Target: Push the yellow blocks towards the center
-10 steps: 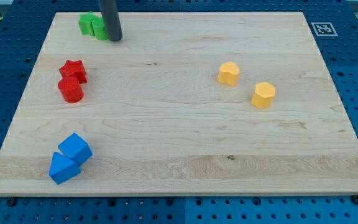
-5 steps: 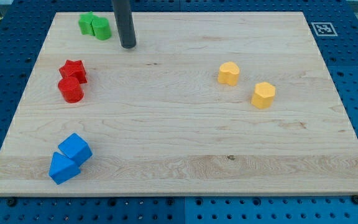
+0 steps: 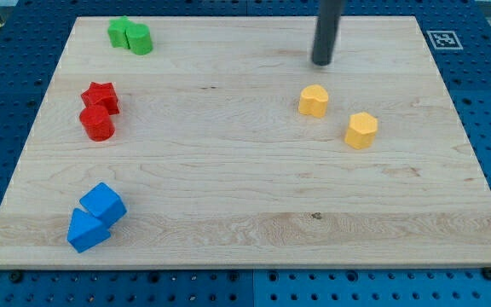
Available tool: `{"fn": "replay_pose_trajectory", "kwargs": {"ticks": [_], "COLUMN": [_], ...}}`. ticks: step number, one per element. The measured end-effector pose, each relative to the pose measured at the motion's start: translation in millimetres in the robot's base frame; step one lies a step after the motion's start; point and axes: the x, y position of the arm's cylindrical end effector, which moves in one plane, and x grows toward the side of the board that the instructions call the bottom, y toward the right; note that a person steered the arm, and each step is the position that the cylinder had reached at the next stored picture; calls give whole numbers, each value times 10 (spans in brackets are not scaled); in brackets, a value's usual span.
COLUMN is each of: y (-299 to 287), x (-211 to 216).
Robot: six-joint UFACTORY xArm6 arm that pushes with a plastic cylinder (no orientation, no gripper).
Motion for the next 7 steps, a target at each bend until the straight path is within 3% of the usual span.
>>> {"fn": "replay_pose_trajectory", "kwargs": {"ticks": [2,4,7], "y": [130,110,-351], "x": [76,592,880]}}
